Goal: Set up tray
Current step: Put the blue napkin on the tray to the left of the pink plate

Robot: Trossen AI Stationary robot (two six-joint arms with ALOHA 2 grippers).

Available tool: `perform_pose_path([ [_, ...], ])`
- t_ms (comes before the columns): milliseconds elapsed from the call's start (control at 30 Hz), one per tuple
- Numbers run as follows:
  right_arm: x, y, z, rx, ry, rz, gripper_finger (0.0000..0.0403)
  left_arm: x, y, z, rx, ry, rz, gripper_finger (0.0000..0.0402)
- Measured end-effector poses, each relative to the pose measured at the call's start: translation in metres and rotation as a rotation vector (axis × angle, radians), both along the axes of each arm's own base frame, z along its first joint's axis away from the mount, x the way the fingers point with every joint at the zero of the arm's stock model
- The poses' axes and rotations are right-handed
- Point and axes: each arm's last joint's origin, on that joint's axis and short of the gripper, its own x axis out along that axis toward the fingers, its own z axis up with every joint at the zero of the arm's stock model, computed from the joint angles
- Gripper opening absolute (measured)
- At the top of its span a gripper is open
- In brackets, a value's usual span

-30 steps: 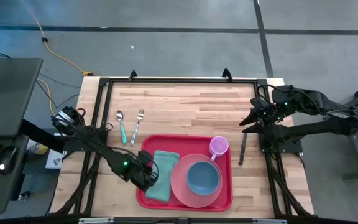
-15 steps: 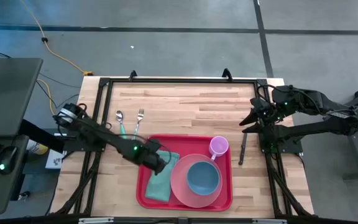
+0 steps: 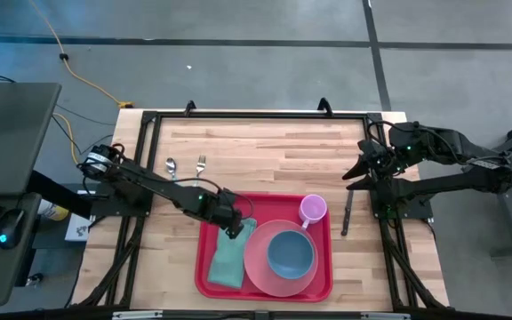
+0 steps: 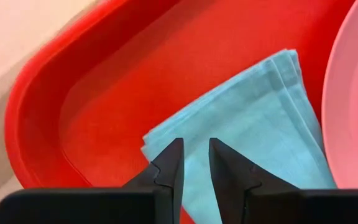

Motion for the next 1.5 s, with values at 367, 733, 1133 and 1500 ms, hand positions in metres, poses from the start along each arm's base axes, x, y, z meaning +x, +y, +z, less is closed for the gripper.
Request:
perform_pose_path([
  [367, 0.000, 0.000, 0.000, 0.004, 0.001, 0.000, 0.0149, -0.005, -0.001, -0.002, -0.066, 0.064, 0.025, 0.0190],
  [733, 0.000, 0.000, 0.000, -0.003, -0.001, 0.004, 0.0149, -0.008, -0.001, -0.015, -0.130, 0.087, 0.085, 0.0232],
  [1133, 0.000, 0.000, 0.000, -0.014, -0.006, 0.011, 0.0149, -0.013, 0.000, -0.030, -0.152, 0.062, 0.111, 0.0132],
  [1500, 0.000, 0.000, 0.000, -0.014, -0.005, 0.011, 0.0149, -0.014, 0.002, -0.031, -0.109, 0.062, 0.128, 0.0021],
])
